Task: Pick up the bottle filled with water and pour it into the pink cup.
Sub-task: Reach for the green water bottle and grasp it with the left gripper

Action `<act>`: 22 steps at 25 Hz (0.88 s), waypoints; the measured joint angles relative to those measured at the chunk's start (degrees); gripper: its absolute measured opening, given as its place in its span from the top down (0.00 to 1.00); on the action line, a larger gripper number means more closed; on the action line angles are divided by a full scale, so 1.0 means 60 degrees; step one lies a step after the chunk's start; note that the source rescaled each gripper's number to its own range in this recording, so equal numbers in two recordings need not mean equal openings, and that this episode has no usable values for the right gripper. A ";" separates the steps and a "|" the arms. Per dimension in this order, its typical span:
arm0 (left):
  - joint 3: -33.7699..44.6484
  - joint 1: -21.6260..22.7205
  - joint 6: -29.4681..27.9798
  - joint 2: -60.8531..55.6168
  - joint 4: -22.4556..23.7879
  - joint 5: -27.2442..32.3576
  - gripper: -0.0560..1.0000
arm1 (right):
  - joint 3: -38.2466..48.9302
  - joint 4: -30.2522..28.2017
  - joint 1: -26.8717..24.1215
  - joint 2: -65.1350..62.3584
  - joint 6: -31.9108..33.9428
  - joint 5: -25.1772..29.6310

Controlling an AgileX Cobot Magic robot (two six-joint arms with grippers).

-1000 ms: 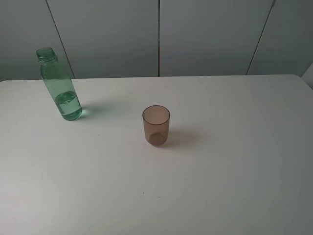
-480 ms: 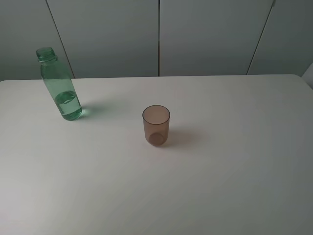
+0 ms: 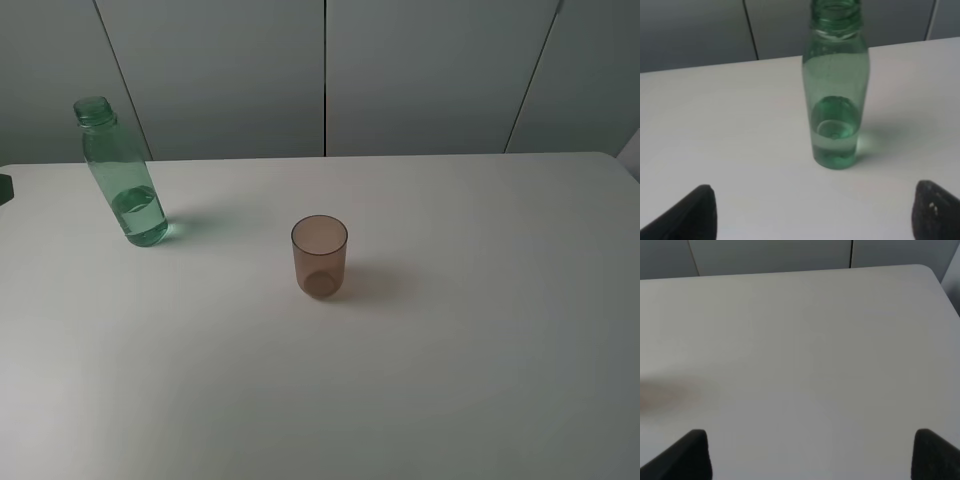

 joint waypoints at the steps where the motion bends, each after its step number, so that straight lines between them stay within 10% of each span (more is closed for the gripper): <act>1: 0.0045 0.0019 0.0117 0.0353 -0.0013 -0.0301 0.00 | 0.0000 0.0000 0.0000 0.0000 0.0000 0.0000; 22: 0.1266 -0.0406 0.1289 0.6194 -0.0204 -0.7640 0.00 | 0.0000 -0.0020 0.0000 0.0000 0.0000 0.0000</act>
